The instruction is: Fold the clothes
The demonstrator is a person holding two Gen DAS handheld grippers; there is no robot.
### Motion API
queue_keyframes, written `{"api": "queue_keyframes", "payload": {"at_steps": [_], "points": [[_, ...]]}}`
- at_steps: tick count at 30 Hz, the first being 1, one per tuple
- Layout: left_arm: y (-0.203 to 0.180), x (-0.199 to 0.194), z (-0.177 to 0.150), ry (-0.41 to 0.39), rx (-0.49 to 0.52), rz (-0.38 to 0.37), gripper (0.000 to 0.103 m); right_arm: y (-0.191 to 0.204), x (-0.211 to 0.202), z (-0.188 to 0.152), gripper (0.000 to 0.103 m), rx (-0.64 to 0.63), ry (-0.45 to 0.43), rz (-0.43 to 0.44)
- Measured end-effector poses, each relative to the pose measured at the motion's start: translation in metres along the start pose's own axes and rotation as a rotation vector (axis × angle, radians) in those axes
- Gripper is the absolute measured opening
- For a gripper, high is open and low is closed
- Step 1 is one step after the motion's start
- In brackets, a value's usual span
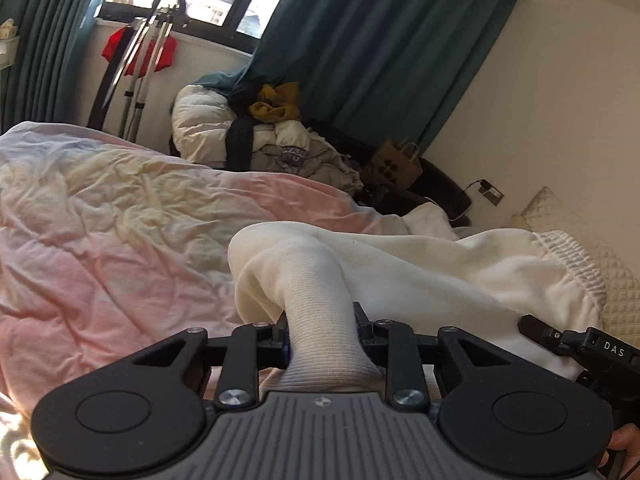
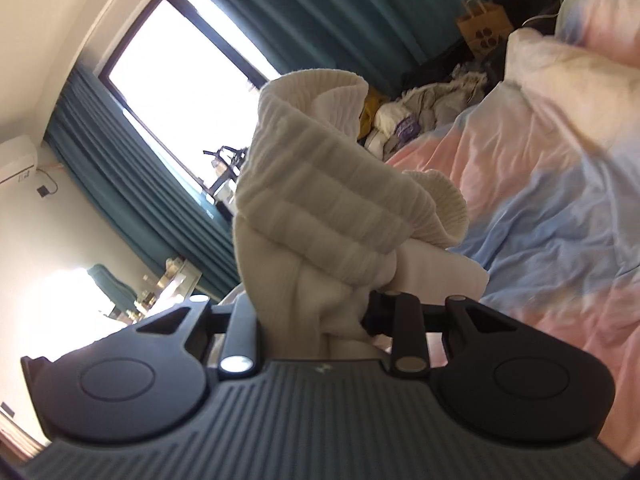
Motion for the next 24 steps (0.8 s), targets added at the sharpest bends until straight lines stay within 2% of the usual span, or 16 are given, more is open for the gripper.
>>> {"api": "queue_keyframes", "payload": {"at_steps": [4, 7, 13, 16, 19, 24], "points": [[-0.097, 0.055, -0.023, 0.046, 0.072, -0.109, 0.028, -0.060, -0.064, 0.039, 0.033, 0.026, -0.108, -0.084], [-0.153, 0.100, -0.054, 0.101, 0.112, -0.174, 0.028, -0.109, -0.108, 0.054, 0.033, 0.045, -0.182, -0.163], [-0.255, 0.191, -0.125, 0.219, 0.195, -0.294, 0.028, -0.208, -0.165, 0.047, 0.033, 0.105, -0.301, -0.293], [-0.272, 0.231, -0.167, 0.272, 0.234, -0.322, 0.028, -0.255, -0.178, 0.026, 0.033, 0.160, -0.322, -0.351], [-0.274, 0.264, -0.199, 0.316, 0.284, -0.309, 0.028, -0.297, -0.178, -0.002, 0.033, 0.241, -0.302, -0.390], [-0.232, 0.316, -0.235, 0.423, 0.289, -0.272, 0.030, -0.335, -0.158, -0.050, 0.034, 0.292, -0.247, -0.446]]}}
Point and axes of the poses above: each gripper's, at about its wrist camera, not at the fingertips, and x roughly the way its jaws point, y to its left, z to its top, the point moved 2 cm from there along x, roughly the way its jaws point, and after that the axes turned 7 degrees about -x, right-handed, at the moved point
